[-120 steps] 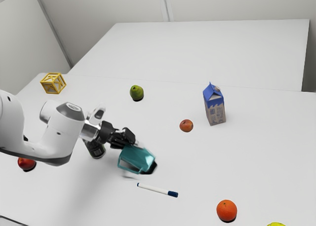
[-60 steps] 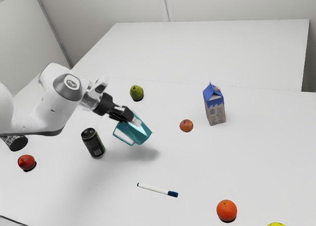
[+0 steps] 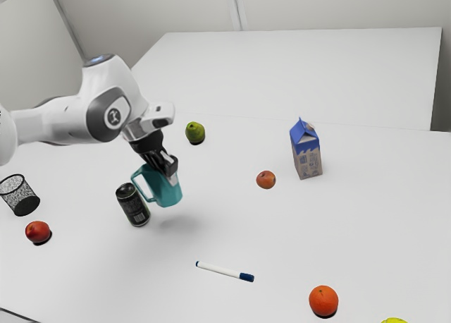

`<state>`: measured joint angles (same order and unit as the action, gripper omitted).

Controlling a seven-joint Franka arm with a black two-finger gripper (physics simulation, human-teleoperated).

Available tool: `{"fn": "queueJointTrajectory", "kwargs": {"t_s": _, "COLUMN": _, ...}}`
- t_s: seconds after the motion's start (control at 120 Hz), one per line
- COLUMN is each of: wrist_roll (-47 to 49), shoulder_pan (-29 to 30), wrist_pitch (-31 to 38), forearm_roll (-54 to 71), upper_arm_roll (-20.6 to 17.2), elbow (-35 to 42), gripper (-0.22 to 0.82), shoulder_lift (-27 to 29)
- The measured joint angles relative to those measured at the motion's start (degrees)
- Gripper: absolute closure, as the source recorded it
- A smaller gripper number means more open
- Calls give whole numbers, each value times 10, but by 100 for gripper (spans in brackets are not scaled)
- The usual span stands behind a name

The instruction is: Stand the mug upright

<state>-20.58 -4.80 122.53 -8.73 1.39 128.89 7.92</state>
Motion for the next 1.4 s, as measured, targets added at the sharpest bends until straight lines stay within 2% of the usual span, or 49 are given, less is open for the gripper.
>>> {"fn": "queueJointTrajectory", "kwargs": {"t_s": 0.608, "wrist_roll": 183, "shoulder_pan": -9, "wrist_pitch": 109, "forearm_roll": 132, "upper_arm_roll": -13, "elbow": 4, "gripper": 78, "shoulder_lift": -61}}
{"fn": "queueJointTrajectory", "kwargs": {"t_s": 0.983, "wrist_roll": 239, "shoulder_pan": -10, "wrist_pitch": 148, "forearm_roll": 158, "upper_arm_roll": -12, "elbow": 3, "gripper": 78, "shoulder_lift": -94}}
{"fn": "queueJointTrajectory", "kwargs": {"t_s": 1.4, "wrist_roll": 276, "shoulder_pan": -10, "wrist_pitch": 160, "forearm_roll": 166, "upper_arm_roll": -12, "elbow": 2, "gripper": 78, "shoulder_lift": -114}}
